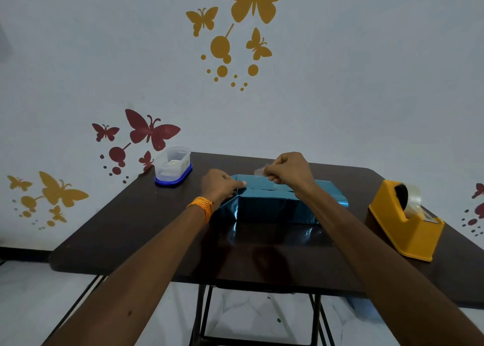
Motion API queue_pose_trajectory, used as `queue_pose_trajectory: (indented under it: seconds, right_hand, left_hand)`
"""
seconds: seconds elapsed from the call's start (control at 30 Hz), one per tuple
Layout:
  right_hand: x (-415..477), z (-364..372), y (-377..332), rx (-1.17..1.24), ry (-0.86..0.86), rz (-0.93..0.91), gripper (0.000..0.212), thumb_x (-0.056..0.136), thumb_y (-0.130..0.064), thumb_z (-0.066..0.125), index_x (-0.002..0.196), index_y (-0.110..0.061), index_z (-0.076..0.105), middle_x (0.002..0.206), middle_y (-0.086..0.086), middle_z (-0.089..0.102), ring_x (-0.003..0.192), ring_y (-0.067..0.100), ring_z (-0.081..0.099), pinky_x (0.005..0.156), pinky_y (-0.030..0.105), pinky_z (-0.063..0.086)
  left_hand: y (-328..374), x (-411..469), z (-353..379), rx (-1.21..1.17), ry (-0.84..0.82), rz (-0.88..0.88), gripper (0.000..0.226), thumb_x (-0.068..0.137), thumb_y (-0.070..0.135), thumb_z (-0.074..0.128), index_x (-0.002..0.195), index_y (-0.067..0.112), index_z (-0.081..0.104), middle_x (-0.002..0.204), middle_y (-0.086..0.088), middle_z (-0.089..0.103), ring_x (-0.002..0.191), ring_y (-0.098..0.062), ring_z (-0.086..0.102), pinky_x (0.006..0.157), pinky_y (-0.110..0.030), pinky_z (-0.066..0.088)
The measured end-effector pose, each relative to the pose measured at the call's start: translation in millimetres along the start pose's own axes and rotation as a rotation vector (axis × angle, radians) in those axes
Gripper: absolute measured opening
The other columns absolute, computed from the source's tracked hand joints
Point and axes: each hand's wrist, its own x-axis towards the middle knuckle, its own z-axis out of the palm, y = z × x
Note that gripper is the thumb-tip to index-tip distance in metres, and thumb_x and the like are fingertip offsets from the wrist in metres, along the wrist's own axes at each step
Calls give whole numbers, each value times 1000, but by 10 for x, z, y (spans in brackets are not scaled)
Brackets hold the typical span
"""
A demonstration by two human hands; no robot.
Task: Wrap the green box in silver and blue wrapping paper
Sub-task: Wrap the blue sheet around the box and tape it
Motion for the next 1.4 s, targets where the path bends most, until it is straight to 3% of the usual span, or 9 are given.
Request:
queue_pose_trajectory:
  seconds: [0.1, 0.17, 0.3, 0.53, 0.83, 1.1, 1.2, 1.4]
  right_hand:
    - [7, 8, -6, 40, -17, 26, 22, 76, -2, 80, 75, -6, 58, 68, 16, 71, 55, 15, 63, 58, 27, 57]
    - [20, 17, -10, 107, -28, 68, 17, 77, 1, 77, 84, -4, 62, 70, 14, 70, 58, 16, 63, 57, 25, 54]
    - [32, 63, -7, 124, -92, 117, 8, 80, -1, 75, 73, -4, 73, 72, 12, 71, 65, 16, 63, 58, 22, 51]
    - [61, 253, 7, 87, -140, 204, 7, 83, -4, 77, 86, 1, 73, 82, 13, 73, 65, 15, 59, 52, 20, 47]
    - [122, 337, 8, -66, -151, 289, 8, 83, -1, 74, 86, 6, 73, 71, 12, 69, 49, 10, 50, 46, 19, 42]
    - [125, 353, 4, -202, -146, 255, 9, 80, -5, 77, 78, 3, 73, 61, 7, 65, 39, 7, 47, 42, 17, 43]
    - [140, 364, 23, -276, -148, 205, 10, 78, -7, 78, 75, 3, 74, 66, 10, 69, 43, 9, 50, 47, 19, 48]
    - [173, 383, 40, -376, -155, 140, 13, 80, -11, 78, 74, -1, 74, 71, 10, 74, 49, 10, 58, 58, 23, 57]
  left_hand:
    - [-3, -15, -1, -168, -34, -68, 23, 74, 13, 85, 71, 3, 65, 82, -11, 71, 70, -17, 72, 54, -22, 57]
    - [-14, -28, 0, -280, -43, -113, 18, 75, 6, 83, 76, -1, 66, 82, -14, 71, 69, -18, 72, 51, -19, 55]
    - [-53, -19, 20, -391, -60, -180, 26, 74, 6, 84, 92, -6, 69, 91, -19, 74, 76, -24, 75, 67, -31, 62]
    - [-23, -46, -59, -561, -145, -288, 33, 79, -3, 76, 109, -8, 62, 93, -19, 71, 81, -26, 74, 80, -37, 61]
    - [-9, -41, -64, -581, -145, -312, 29, 78, -6, 75, 106, -7, 64, 86, -17, 71, 78, -24, 74, 77, -35, 62]
    - [-15, -33, -57, -567, -130, -310, 38, 78, -4, 77, 113, -7, 61, 90, -18, 71, 75, -23, 74, 63, -29, 62]
    - [-22, -26, -50, -549, -119, -302, 38, 77, -3, 78, 112, -7, 63, 89, -17, 71, 69, -20, 74, 57, -26, 59]
    - [-39, 12, -35, -526, -107, -306, 38, 75, -3, 79, 110, -6, 64, 91, -18, 72, 74, -22, 75, 68, -32, 62]
